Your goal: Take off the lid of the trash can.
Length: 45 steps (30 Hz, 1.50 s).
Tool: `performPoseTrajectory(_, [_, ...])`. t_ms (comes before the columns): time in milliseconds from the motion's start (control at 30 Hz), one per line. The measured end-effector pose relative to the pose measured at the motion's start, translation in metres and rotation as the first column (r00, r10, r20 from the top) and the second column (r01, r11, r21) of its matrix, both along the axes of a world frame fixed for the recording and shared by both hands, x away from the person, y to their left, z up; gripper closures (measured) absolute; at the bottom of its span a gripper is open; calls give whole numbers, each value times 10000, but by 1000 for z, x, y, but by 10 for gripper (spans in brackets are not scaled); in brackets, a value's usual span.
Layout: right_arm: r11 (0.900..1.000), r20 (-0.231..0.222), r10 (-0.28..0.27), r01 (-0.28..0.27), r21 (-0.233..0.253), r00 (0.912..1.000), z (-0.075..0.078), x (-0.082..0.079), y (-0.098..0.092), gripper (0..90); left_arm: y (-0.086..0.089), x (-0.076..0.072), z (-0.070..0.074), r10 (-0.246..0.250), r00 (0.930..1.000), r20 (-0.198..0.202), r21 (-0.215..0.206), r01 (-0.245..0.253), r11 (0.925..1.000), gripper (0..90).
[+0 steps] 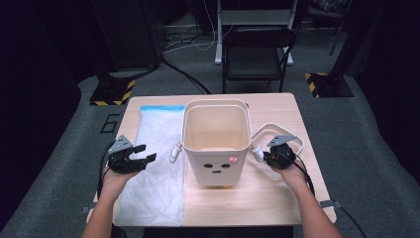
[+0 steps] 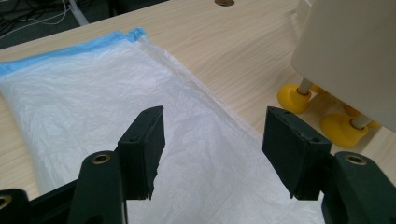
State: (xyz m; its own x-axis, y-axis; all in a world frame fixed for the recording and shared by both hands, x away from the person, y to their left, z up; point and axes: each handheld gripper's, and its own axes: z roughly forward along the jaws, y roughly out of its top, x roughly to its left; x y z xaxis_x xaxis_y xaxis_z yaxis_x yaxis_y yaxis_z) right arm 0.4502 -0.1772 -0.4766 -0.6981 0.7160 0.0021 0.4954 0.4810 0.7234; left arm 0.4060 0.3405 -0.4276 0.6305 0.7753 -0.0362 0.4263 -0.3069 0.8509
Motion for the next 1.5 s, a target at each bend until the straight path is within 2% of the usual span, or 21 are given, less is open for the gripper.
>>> performPoseTrajectory(133, [9997,-429,88,-77,249,9990,-6,3,-1,840,2,1,-2,74,9999,-116,-7,-74,10000,387])
performPoseTrajectory(233, [9998,-420,185,-185,14,9989,-9,3,0,841,3,2,-3,134,9998,-151,-1,-134,9999,384])
performPoseTrajectory(333, [9998,-400,169,-166,69,9991,-9,3,0,840,4,2,-4,207,9995,-243,35,-207,9998,364])
performPoseTrajectory(600, [9997,-954,240,-249,-76,9951,-16,5,-2,838,8,6,-10,504,9978,-429,96,-500,9987,346])
performPoseTrajectory(667, [9996,-906,253,-264,-103,9956,-17,5,-1,826,12,6,-11,765,9961,-449,104,-761,9970,335])
performPoseTrajectory(800, [9996,-1022,264,-267,-17,9944,-15,4,-1,760,16,7,-13,931,9942,-531,148,-925,9956,329])
performPoseTrajectory(900, [10000,-962,5,-4,12,9954,-13,3,-1,672,19,9,-15,1139,9915,-626,235,-1126,9934,323])
performPoseTrajectory(1000, [9998,-644,-207,209,29,9977,-9,1,-2,587,22,10,-17,1309,9892,-652,140,-1303,9914,312])
performPoseTrajectory(1067, [9994,-465,-340,345,103,9983,-6,0,-2,564,24,11,-18,1365,9883,-676,146,-1358,9906,309])
performPoseTrajectory(1167, [9987,-194,-512,513,49,9985,-3,-2,-2,505,28,12,-19,1658,9837,-692,230,-1646,9861,280])
performPoseTrajectory(1267, [9983,37,-575,575,5,9983,-2,-3,-1,486,32,13,-20,1929,9793,-619,183,-1921,9812,250])
performPoseTrajectory(1367, [9983,138,-579,578,57,9982,0,-3,1,467,36,19,-24,2324,9708,-597,262,-2312,9726,238])
performPoseTrajectory(1433, [9980,187,-628,627,67,9979,1,-4,1,459,40,26,-25,2626,9623,-710,64,-2628,9648,211])
performPoseTrajectory(1500, [9979,247,-645,644,59,9976,1,-4,1,459,41,33,-26,2637,9596,-976,-340,-2681,9628,191])
